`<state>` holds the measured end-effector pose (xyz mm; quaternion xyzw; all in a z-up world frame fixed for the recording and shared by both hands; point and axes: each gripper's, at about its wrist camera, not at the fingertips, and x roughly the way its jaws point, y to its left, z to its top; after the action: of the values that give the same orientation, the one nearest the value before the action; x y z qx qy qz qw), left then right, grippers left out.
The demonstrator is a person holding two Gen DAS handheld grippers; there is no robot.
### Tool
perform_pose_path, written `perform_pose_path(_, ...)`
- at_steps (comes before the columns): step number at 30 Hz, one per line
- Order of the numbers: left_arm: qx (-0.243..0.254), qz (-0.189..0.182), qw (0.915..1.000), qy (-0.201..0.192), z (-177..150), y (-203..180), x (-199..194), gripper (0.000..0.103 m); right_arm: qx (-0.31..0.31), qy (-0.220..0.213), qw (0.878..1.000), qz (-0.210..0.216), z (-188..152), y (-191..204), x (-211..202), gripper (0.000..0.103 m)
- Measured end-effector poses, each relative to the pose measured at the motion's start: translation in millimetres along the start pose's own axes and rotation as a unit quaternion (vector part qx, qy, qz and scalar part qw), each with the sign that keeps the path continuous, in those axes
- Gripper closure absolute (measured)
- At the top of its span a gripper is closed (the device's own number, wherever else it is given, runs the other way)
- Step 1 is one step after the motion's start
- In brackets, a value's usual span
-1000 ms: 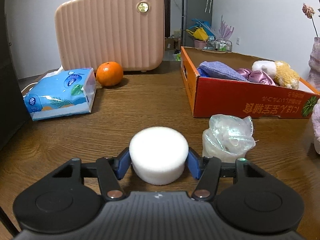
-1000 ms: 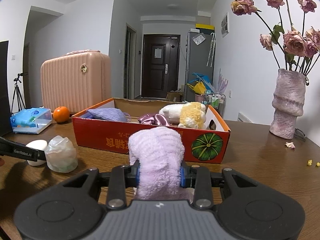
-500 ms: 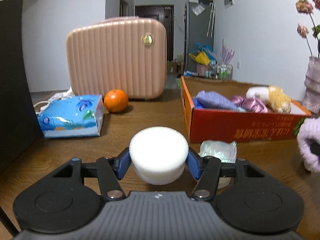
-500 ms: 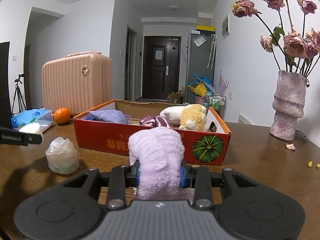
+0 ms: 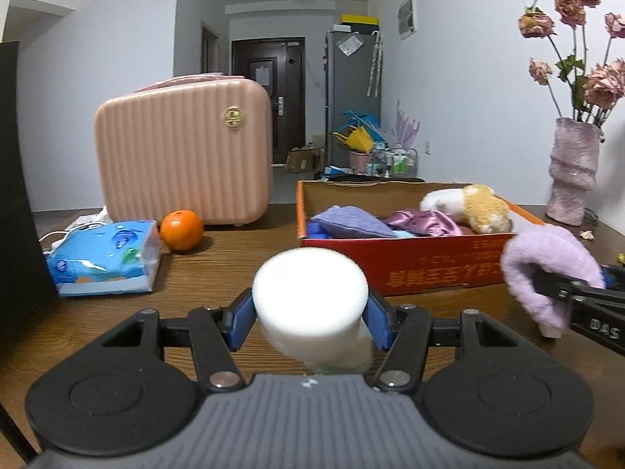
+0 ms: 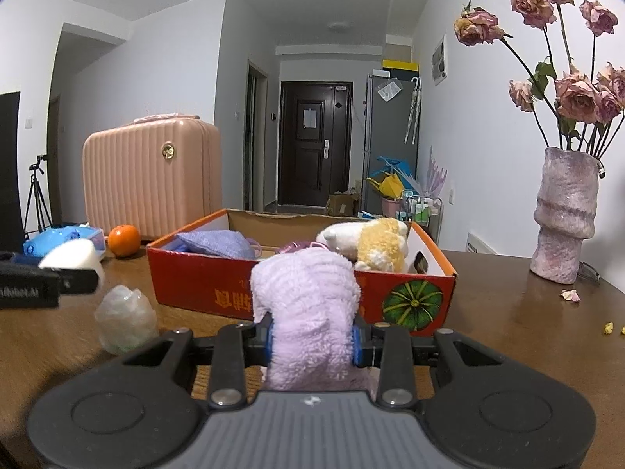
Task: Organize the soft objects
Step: 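Carry the sponge and headband with both tools over the cardboard box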
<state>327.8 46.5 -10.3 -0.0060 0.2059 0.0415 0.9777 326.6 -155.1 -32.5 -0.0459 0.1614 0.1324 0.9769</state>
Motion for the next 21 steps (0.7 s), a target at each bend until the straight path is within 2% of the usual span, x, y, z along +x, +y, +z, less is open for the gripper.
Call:
perform_pose_path(6, 0.002, -0.013, 0.9999, -0.003, 2, -13, 0, 0.043, -0.005, -0.013, 1.0, 0.006, 4, 9, 2, 0.07)
perform_pose_path(21, -0.02, -0.014, 0.9995, -0.02, 22, -24, 15, 0.043, 0.007, -0.05, 0.999, -0.006, 22, 7, 17, 0.07)
